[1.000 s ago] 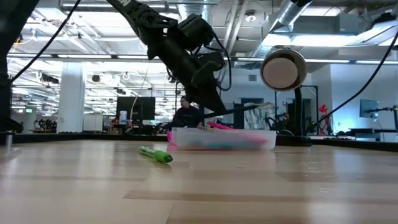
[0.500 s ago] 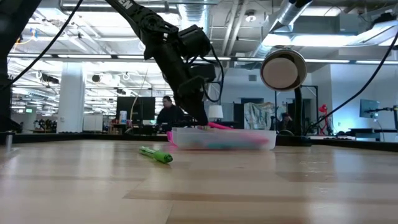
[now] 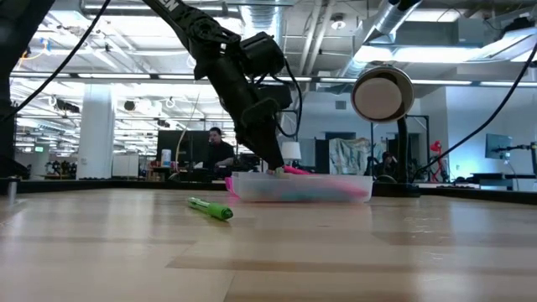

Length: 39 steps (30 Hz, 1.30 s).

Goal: Pick & place school supplies into a supply box
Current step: Put the green pen into the pink supply box

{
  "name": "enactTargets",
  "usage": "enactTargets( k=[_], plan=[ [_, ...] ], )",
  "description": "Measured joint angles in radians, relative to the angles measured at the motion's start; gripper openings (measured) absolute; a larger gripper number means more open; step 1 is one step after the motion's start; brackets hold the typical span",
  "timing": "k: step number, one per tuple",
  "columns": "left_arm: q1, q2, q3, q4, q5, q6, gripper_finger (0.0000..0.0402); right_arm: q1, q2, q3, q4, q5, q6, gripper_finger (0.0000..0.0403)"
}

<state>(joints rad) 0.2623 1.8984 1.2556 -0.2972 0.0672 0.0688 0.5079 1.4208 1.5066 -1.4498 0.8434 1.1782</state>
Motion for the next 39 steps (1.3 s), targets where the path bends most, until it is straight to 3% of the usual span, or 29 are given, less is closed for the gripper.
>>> enactTargets(
  k=[9, 17, 22, 27, 32, 39],
  plan=[
    [-0.015, -0.133, 0.000, -0.096, 0.124, -0.018, 0.0157, -0.006, 0.012, -0.005, 0.144, -0.036, -0.082, 0.0111],
    [-0.099, -0.335, 0.000, -0.272, 0.131, 0.046, 0.0140, -0.097, 0.028, -0.157, 0.639, -0.284, -0.385, 0.0111],
    [-0.174, -0.447, 0.000, -0.403, 0.099, 0.051, 0.0133, -0.164, 0.061, -0.214, 0.832, -0.377, -0.427, 0.0111],
    [-0.237, -0.547, -0.009, -0.517, 0.042, 0.059, 0.0128, -0.217, 0.182, -0.217, 0.988, -0.513, -0.507, 0.0111],
    [-0.268, -0.692, -0.126, -0.556, 0.008, -0.017, 0.0127, -0.250, 0.309, -0.217, 1.146, -0.612, -0.516, 0.0111],
    [-0.307, -0.970, -0.375, -0.483, -0.056, -0.199, 0.0127, -0.263, 0.449, -0.214, 1.247, -0.622, -0.442, 0.0111]
  ],
)
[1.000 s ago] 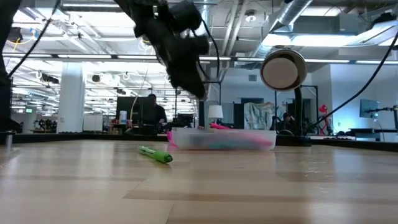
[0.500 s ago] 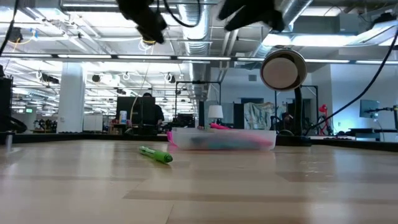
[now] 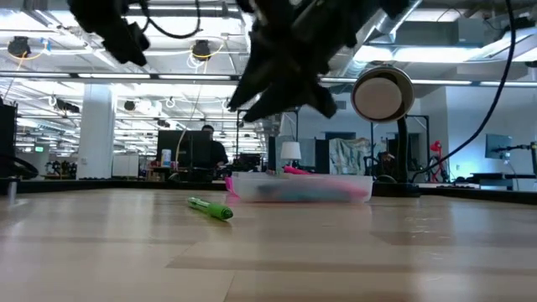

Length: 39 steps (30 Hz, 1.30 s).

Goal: Pick & place school supplies into a supply box
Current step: Put the green pen into the pink supply box

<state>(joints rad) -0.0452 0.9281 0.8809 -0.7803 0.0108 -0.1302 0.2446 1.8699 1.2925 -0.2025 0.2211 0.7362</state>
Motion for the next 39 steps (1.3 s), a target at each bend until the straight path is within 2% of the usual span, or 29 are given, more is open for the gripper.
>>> enactTargets(
  k=[7, 12, 18, 26, 39],
  plan=[
    [-0.054, -0.251, -0.202, 0.165, -0.081, -0.127, 0.0127, 0.028, 0.127, 0.061, 0.070, 0.012, 0.003, 0.0111],
    [-0.070, -0.346, -0.283, 0.213, -0.137, -0.173, 0.0127, 0.058, 0.216, 0.131, 0.054, 0.021, 0.002, 0.0111],
    [-0.071, -0.368, -0.303, 0.222, -0.172, -0.181, 0.0127, 0.054, 0.287, 0.210, -0.080, 0.079, 0.093, 0.0111],
    [-0.071, -0.364, -0.305, 0.221, -0.181, -0.152, 0.0127, 0.045, 0.376, 0.300, -0.147, 0.067, 0.128, 0.0111],
    [-0.070, -0.363, -0.305, 0.229, -0.184, -0.144, 0.0127, 0.041, 0.397, 0.338, -0.264, 0.082, 0.183, 0.0111]
  ],
)
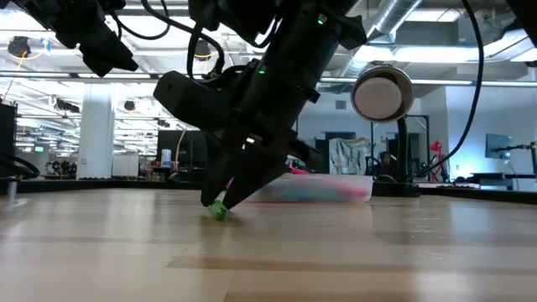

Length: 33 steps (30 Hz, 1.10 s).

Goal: Pick & place school supplies into a supply box
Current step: Put the green pen into the pink supply box

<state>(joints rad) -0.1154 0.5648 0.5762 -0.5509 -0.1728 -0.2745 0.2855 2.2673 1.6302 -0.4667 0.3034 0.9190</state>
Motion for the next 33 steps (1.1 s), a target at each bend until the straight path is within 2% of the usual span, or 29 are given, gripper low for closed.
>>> enactTargets(
  k=[9, 17, 26, 33],
  plan=[
    [0.000, 0.000, 0.000, 0.030, -0.017, -0.002, 0.0127, 0.004, -0.005, 0.003, -0.061, -0.036, 0.050, 0.0111],
    [0.000, 0.000, 0.000, 0.031, -0.024, -0.008, 0.0127, 0.036, -0.011, 0.004, -0.156, -0.095, 0.022, 0.0109],
    [0.000, 0.000, 0.000, 0.049, -0.035, -0.009, 0.0127, 0.017, -0.028, 0.005, -0.301, -0.309, 0.061, 0.0070],
    [0.000, 0.000, 0.000, 0.050, -0.038, -0.009, 0.0127, 0.009, -0.023, 0.052, -0.383, -0.327, 0.034, 0.0046]
  ],
)
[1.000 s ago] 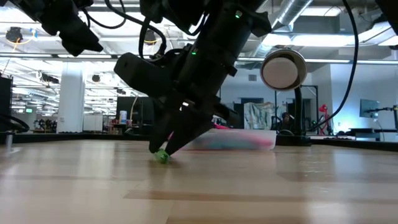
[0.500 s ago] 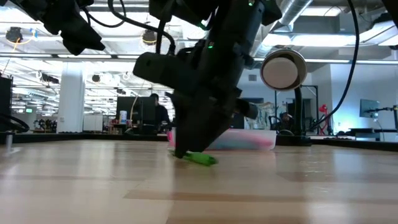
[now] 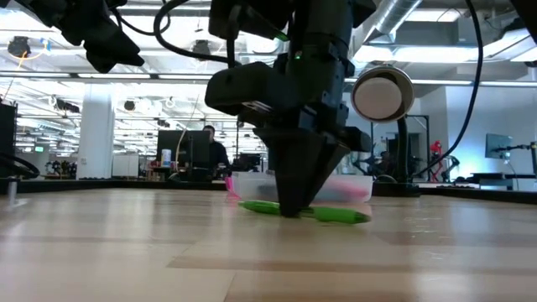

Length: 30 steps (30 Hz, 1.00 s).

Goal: Pick & place school supplies into a supply box
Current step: Put the green pen into the pink supply box

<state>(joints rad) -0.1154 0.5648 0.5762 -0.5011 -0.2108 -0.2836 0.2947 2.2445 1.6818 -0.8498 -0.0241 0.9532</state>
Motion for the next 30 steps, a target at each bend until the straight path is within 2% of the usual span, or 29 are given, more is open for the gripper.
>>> enactTargets(
  k=[9, 20, 30],
  plan=[
    [0.000, 0.000, 0.000, -0.001, -0.023, -0.006, 0.0127, 0.002, 0.002, 0.022, -0.043, 0.004, -0.126, 0.0010],
    [0.000, 0.000, 0.000, -0.001, -0.035, -0.012, 0.0127, 0.000, -0.006, 0.020, -0.072, -0.008, -0.249, 0.0009],
    [0.000, 0.000, -0.056, 0.004, -0.032, -0.072, 0.0127, -0.002, -0.053, 0.022, -0.139, -0.012, -0.334, 0.0010]
  ],
)
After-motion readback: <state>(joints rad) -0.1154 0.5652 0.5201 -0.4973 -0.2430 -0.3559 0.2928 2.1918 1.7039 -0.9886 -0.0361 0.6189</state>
